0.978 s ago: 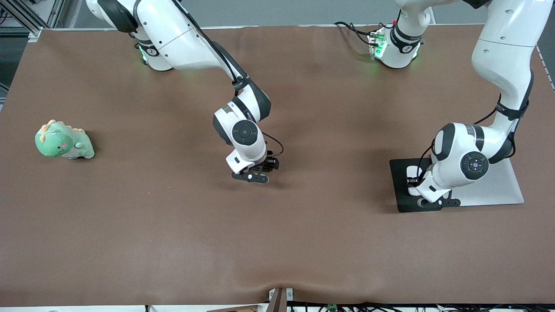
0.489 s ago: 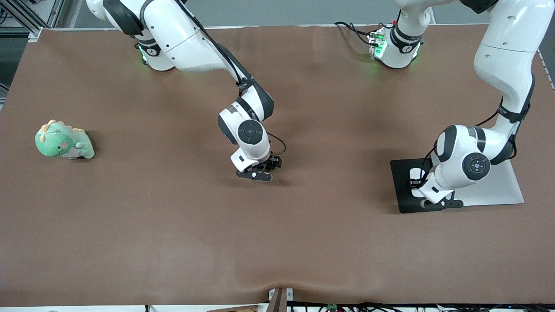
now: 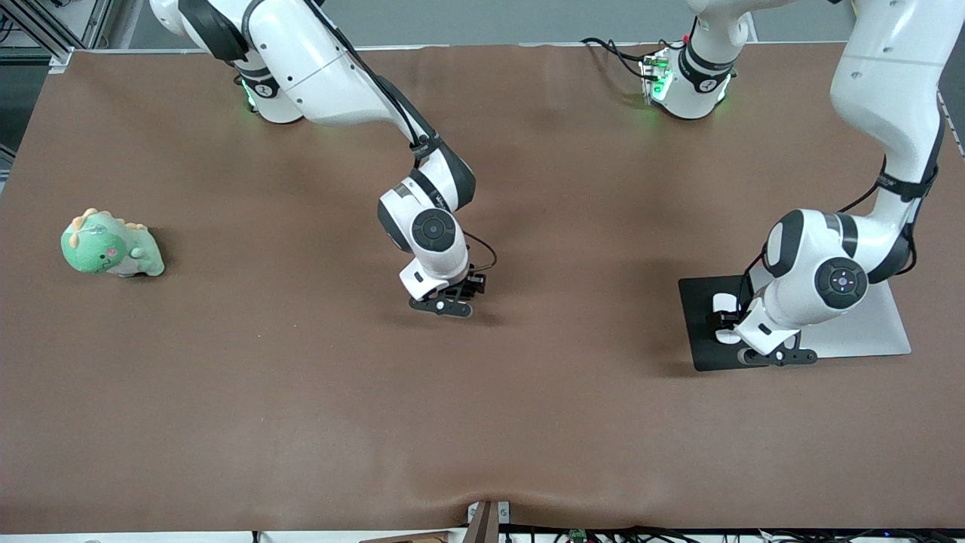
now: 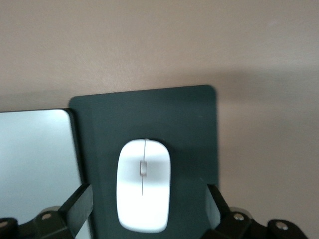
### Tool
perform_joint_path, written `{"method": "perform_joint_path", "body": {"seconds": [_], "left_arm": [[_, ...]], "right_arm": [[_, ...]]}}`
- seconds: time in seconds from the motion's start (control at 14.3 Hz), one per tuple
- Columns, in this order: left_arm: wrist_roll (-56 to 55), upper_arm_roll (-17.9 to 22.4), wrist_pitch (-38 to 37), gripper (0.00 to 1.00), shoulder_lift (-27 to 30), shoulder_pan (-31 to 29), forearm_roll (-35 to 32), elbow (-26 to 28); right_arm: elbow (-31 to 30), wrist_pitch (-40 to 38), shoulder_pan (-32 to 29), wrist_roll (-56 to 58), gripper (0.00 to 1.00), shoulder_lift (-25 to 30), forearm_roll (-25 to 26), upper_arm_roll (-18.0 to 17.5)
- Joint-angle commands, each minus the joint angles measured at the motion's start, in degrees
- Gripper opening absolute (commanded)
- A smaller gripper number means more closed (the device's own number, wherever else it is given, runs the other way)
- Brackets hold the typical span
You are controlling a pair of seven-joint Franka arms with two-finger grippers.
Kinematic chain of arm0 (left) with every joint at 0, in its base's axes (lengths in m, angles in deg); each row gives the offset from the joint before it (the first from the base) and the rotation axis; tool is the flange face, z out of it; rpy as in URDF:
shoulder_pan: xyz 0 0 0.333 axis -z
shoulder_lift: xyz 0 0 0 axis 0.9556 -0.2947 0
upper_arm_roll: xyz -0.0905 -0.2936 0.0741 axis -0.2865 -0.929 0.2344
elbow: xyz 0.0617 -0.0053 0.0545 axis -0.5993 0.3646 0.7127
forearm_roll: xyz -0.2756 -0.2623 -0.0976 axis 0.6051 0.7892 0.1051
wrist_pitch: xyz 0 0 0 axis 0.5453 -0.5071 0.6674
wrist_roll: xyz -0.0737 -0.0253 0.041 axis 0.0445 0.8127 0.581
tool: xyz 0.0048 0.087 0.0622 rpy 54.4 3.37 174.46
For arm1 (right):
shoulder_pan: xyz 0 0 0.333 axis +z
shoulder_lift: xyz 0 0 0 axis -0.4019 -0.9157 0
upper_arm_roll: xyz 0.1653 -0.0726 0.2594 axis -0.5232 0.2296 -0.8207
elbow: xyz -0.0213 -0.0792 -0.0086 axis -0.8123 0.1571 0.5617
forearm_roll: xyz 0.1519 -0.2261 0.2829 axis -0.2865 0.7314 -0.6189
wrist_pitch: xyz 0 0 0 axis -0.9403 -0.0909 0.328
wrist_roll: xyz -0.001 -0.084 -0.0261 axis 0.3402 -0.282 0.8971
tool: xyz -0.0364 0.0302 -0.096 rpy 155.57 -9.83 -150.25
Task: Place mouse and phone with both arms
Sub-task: 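Release the mouse on the pad while the right gripper grasps the phone, then carry the phone toward the plush while the left gripper withdraws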
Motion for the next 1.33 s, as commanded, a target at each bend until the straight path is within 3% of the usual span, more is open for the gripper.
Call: {"method": "perform_joint_path", "body": {"seconds": [0.0, 0.35, 0.49, 0.63, 0.91, 1.26], "left_arm": [[-0.19, -2.20, -10.20, 1.00, 7.18, -0.17, -0.79, -2.96], [0.16, -5.54, -32.96, 1.00, 10.09, -0.26, -0.53, -20.18], [0.34, -5.99, -38.61, 1.00, 11.93, -0.44, -0.01, -24.50], [0.34, -5.38, -39.77, 1.00, 16.14, -0.70, 3.41, -24.60], [0.25, -5.73, -41.97, 1.00, 21.69, -0.53, 3.69, -24.51], [0.42, -5.12, -42.50, 1.00, 23.81, -0.97, 6.06, -24.34]], "right_arm": [[-2.35, -3.68, -2.68, 0.45, 0.00, 5.79, 0.87, 0.02], [-10.51, -9.40, -13.30, 7.29, 0.00, 18.89, 0.78, -0.16], [-14.20, -9.41, -17.44, 10.02, 0.00, 23.11, 0.78, -0.16], [-17.98, -9.32, -22.36, 15.98, 0.00, 26.46, 0.78, -0.16], [-26.15, -8.88, -31.76, 28.02, 0.00, 31.73, 0.78, -0.16], [-30.13, -8.62, -45.03, 46.12, 0.00, 32.01, 0.78, -0.07]]}}
